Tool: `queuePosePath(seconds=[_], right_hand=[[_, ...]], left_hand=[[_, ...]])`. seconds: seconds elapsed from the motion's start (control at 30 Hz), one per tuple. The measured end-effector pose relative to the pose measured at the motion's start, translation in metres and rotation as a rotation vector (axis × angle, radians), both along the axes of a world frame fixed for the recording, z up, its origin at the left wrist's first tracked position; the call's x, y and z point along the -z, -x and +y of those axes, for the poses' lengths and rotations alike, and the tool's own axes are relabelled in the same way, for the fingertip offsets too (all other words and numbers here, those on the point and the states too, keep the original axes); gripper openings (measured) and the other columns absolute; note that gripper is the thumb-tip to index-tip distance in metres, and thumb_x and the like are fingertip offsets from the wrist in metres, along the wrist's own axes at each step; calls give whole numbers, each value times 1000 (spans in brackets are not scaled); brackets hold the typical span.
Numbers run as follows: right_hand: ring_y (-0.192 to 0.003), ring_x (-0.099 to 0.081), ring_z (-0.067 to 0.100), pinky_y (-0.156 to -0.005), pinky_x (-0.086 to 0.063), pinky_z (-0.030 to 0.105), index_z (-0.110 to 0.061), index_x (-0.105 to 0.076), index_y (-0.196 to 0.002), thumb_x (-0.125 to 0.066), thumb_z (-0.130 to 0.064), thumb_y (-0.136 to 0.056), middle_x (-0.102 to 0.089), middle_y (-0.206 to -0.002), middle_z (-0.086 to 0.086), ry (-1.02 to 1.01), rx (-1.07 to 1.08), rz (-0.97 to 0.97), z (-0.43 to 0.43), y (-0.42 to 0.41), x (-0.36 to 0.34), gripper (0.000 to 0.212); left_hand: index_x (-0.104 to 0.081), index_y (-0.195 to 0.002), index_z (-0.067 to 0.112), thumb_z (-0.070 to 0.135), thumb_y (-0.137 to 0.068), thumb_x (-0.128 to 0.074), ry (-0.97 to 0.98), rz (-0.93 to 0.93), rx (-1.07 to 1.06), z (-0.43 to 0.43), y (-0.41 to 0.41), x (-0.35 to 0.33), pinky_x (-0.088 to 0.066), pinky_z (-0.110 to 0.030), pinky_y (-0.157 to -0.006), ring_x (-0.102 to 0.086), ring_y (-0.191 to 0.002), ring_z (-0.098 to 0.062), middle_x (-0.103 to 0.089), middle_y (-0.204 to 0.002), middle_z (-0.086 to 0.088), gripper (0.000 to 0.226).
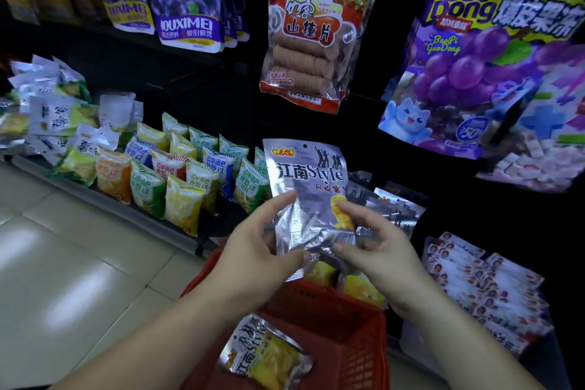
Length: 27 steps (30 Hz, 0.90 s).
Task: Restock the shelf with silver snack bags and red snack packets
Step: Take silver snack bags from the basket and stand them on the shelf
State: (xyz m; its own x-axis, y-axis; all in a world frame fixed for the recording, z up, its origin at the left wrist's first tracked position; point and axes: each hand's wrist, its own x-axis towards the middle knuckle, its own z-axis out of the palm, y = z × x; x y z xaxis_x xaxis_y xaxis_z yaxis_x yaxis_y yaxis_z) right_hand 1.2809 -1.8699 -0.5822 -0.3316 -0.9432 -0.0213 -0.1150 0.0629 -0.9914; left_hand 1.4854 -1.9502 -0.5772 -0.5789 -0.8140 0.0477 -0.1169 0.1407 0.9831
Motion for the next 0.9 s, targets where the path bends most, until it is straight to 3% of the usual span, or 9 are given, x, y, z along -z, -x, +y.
queuePosePath(seconds=[0.13, 0.2, 0.3, 0.37, 0.47, 0.57, 0.7, 0.8, 0.9], right_hand=[[-131, -46, -12, -101, -48, 17, -52, -62, -129, -78, -28, -90, -44, -145, -30, 49, 77, 386, 0, -8, -3, 49], [-125, -51, -15, -96, -49, 14, -55, -57, -133, -71, -36, -91, -51, -135, -42, 84, 15, 231, 1, -19, -7, 48], [-115, -66, -1, -96, -55, 29, -49, -55, -137, -67, -38, -87, -70, -120, -28, 95, -22, -120, -1, -27, -5, 53], [-108, -69, 2, -94, -56, 31, -44, -59, -131, -71, -36, -84, -73, -112, -22, 110, 63, -143, -6, -26, -1, 49], [-117, -69, 20, -102, -54, 50, -27, -64, -124, -79, -30, -90, -75, -119, -2, 72, 156, -191, -11, -23, 3, 37], [-106, -73, 28, -86, -61, 45, -16, -65, -119, -63, -6, -99, -77, -112, 8, 37, 137, -304, -10, -21, 9, 22], [-84, -73, 19, -71, -58, 29, -22, -63, -82, -72, -3, -91, -75, -79, -10, -13, 88, -132, -10, -24, 5, 23], [-88, -74, 14, -72, -58, 22, -23, -72, -102, -81, -13, -85, -78, -93, -11, 45, 153, -31, -28, -19, -7, 23], [-81, -72, 10, -72, -59, 32, -29, -72, -113, -80, -23, -88, -76, -93, -16, 49, 189, 157, -66, -9, -18, 27]], left_hand=[[-52, -143, 39, 11, -93, -74, 322, -84, -84, 7, 1, -2, -33, -3, -102, -30, -128, 30, -35, -137, 47, 62], [-61, -137, 34, 10, -92, -72, 417, -90, -55, 11, 3, 4, -42, -12, -101, -40, -133, 15, -39, -142, 39, 52], [-69, -113, 37, 21, -87, -73, 517, -112, 87, 24, 8, 5, -48, -27, -97, -55, -124, -2, -44, -149, 25, 31], [-69, -93, 26, 22, -89, -73, 451, -78, 166, 31, 10, -1, -48, -24, -78, -61, -96, -3, -53, -139, 24, 7], [-66, -88, 23, 13, -95, -69, 121, 71, 38, 24, 12, -5, -51, -31, -57, -59, -64, -12, -64, -126, 15, 12], [-60, -105, 40, 30, -88, -79, 108, -22, -263, 0, 8, 1, -61, -32, -73, -66, -87, -2, -65, -109, 16, 28], [-54, -129, 37, 21, -80, -87, -131, 68, -219, -29, 6, 8, -58, -26, -83, -65, -94, -2, -65, -106, 13, 61], [-55, -123, 40, 11, -86, -82, -39, 62, -183, -46, 11, 7, -49, -17, -68, -53, -70, -3, -54, -84, 11, 55], [-61, -115, 40, 10, -93, -74, 46, -18, -213, -85, 14, 3, -54, -19, -73, -63, -81, -3, -64, -91, 15, 39]])
